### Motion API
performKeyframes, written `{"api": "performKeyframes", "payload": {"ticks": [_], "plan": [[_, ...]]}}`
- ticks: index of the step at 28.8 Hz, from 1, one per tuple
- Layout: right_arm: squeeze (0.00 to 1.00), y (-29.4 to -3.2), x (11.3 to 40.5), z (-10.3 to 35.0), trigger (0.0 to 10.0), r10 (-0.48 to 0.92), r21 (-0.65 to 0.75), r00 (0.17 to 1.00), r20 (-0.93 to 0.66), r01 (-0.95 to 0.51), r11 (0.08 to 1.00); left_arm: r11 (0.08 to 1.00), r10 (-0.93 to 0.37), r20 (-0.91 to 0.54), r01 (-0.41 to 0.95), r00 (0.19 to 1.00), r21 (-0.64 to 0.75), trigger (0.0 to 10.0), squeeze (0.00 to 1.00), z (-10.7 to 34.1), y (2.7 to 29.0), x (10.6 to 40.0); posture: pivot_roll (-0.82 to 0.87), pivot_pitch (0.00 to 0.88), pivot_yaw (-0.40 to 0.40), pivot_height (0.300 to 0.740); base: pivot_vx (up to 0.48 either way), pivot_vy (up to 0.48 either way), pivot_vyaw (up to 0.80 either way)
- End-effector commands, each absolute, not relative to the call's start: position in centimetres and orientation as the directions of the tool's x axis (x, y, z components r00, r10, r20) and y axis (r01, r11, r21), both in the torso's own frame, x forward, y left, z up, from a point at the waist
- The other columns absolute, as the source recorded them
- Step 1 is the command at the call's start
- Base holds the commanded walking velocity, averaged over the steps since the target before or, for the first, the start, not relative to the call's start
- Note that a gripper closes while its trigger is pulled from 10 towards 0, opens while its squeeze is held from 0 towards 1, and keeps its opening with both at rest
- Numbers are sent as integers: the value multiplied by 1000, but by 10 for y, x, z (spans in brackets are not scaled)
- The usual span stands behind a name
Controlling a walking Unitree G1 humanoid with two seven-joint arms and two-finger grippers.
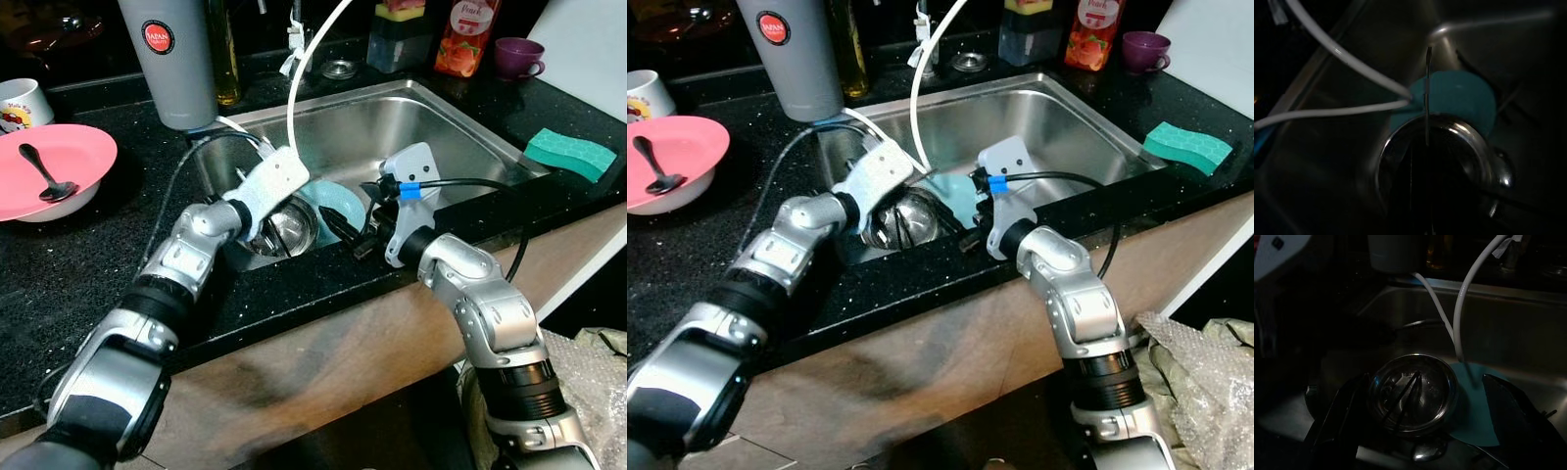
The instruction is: Kitchen organization
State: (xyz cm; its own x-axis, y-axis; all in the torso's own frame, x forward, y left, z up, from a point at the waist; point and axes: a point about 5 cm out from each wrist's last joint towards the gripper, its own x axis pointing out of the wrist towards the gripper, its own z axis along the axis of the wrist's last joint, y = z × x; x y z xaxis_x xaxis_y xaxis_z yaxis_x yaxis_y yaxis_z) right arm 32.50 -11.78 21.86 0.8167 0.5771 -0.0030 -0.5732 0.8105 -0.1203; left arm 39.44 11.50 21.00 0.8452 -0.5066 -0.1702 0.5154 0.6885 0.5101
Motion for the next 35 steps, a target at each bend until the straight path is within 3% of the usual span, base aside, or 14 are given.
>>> {"api": "performKeyframes", "payload": {"ticks": [1,12,14,15,16,17,20,21,22,23,24,25,26,35], "plan": [[0,-112,325,222,10000,597,-127,802,-2,-592,796,717,-445,-195,478,874,508,10000,0,205,131,398,11,88,9,740,0,0,0],[0,-101,335,230,10000,621,-137,784,-5,-616,776,731,-423,-207,467,882,498,10000,0,206,137,403,17,98,3,740,0,0,0],[0,-99,335,230,10000,628,-138,778,-9,-623,770,732,-430,-214,478,877,486,10000,39,205,137,403,17,98,3,740,0,0,0],[0,-99,335,229,10000,629,-138,777,-9,-624,769,732,-433,-217,482,875,482,10000,271,205,137,403,17,98,3,740,0,0,0],[0,-99,335,229,10000,630,-139,777,-10,-625,768,731,-434,-219,484,874,481,10000,271,204,137,403,17,98,3,740,0,0,0],[0,-99,335,229,10000,630,-138,776,-11,-625,768,728,-442,-227,495,868,475,10000,808,203,136,402,15,99,3,740,0,0,0],[0,-99,335,229,10000,630,-138,776,-12,-626,768,725,-447,-232,502,864,471,10000,808,203,136,402,15,99,3,740,0,0,0],[0,-99,335,229,10000,631,-139,776,-14,-626,767,721,-452,-237,509,860,471,10000,996,202,135,402,14,99,3,740,0,0,0],[0,-99,335,228,10000,631,-140,776,-16,-627,767,717,-453,-240,511,859,475,10000,937,201,134,402,14,99,3,740,0,0,0],[0,-99,336,228,10000,631,-142,776,-17,-626,767,715,-448,-241,507,861,482,10000,765,201,134,402,13,100,3,740,0,0,0],[0,-99,336,228,10000,631,-142,776,-17,-626,767,715,-448,-241,507,861,482,10000,765,201,134,402,13,100,3,740,0,0,0],[0,-99,336,228,10000,631,-142,776,-19,-626,766,712,-443,-243,504,863,489,10000,263,200,134,402,13,100,3,740,0,0,0],[0,-100,336,228,10000,630,-142,776,-19,-626,767,712,-441,-242,501,864,492,10000,0,201,134,402,14,99,3,740,0,0,0],[0,-100,336,228,10000,631,-141,775,-18,-627,766,743,-412,-205,458,888,488,10000,0,214,139,405,17,97,3,740,0,0,0]]}}
